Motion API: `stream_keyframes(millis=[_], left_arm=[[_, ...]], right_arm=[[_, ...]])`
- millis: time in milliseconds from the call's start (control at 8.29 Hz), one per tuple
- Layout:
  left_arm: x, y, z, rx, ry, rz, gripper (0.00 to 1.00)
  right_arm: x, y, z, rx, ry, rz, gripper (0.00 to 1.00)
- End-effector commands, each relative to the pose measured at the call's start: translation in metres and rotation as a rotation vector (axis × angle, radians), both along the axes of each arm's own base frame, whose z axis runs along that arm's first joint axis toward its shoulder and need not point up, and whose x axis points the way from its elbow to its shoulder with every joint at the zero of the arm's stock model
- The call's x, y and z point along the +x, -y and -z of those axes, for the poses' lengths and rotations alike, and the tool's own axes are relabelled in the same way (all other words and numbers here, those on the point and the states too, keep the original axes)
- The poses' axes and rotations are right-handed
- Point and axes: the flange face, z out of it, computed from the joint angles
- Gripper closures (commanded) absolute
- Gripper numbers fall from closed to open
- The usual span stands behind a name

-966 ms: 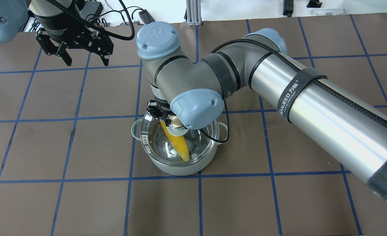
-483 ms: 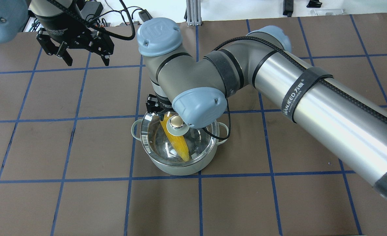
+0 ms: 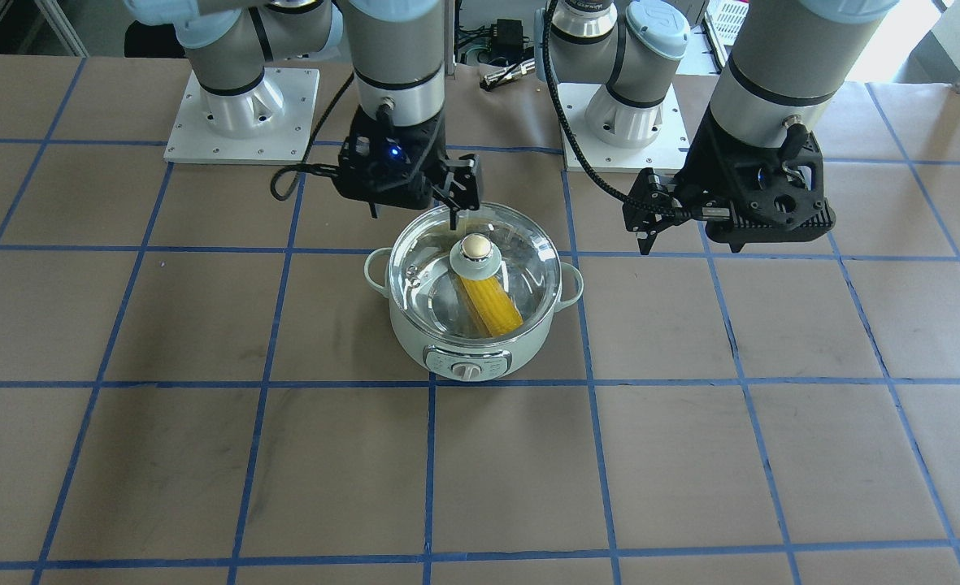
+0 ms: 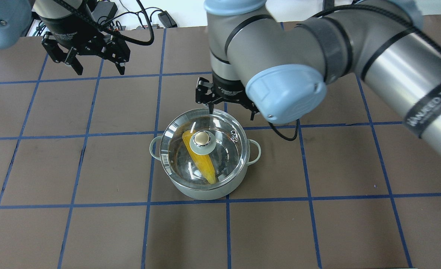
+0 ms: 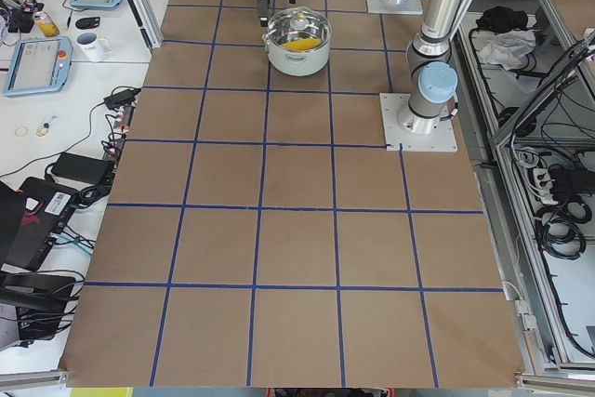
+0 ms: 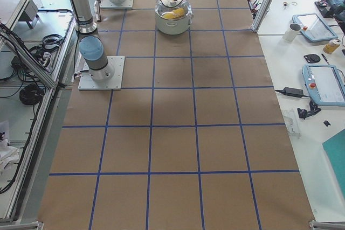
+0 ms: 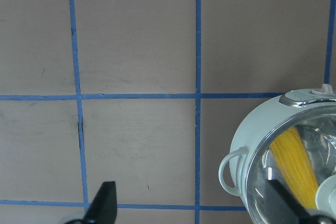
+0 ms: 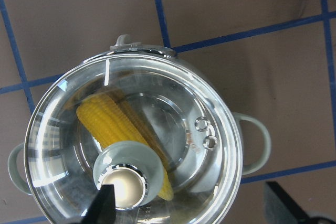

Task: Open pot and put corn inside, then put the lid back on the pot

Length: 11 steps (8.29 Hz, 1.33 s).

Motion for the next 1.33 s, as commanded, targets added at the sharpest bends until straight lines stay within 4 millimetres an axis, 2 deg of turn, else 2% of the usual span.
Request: stream_keyframes(millis=[0,121,241,362,724,966,1207], left_arm=[[0.0,0.0,0.0,-0.001,0.0,-0.001,0.0],[0.0,0.0,0.0,-0.001,0.0,-0.001,0.0],[0.0,0.0,0.0,-0.001,0.0,-0.006,0.0],[0.0,0.0,0.0,0.0,-0.001,-0.007,0.0],[-0.003,-0.001,0.0,0.0,-0.001,-0.003,0.0],[-0.003,-0.001,0.0,0.0,0.0,-0.003,0.0],[-0.003,-0.001,0.0,0.0,0.0,-0.003,0.0]], right_arm=[[-0.106,-0.006,-0.068,-0.023,-0.003,-0.022,0.0],[-0.141,0.0,-0.079,-0.043,-0.002,-0.029,0.0],[-0.162,-0.006,-0.086,-0.013,-0.01,-0.046,0.0],[-0.17,-0.01,-0.089,-0.006,-0.01,-0.051,0.0],[-0.172,-0.013,-0.091,-0.01,-0.015,-0.052,0.0],[-0.172,-0.011,-0.091,-0.02,-0.018,-0.142,0.0],[-0.172,-0.011,-0.091,-0.024,-0.016,-0.157,0.0]])
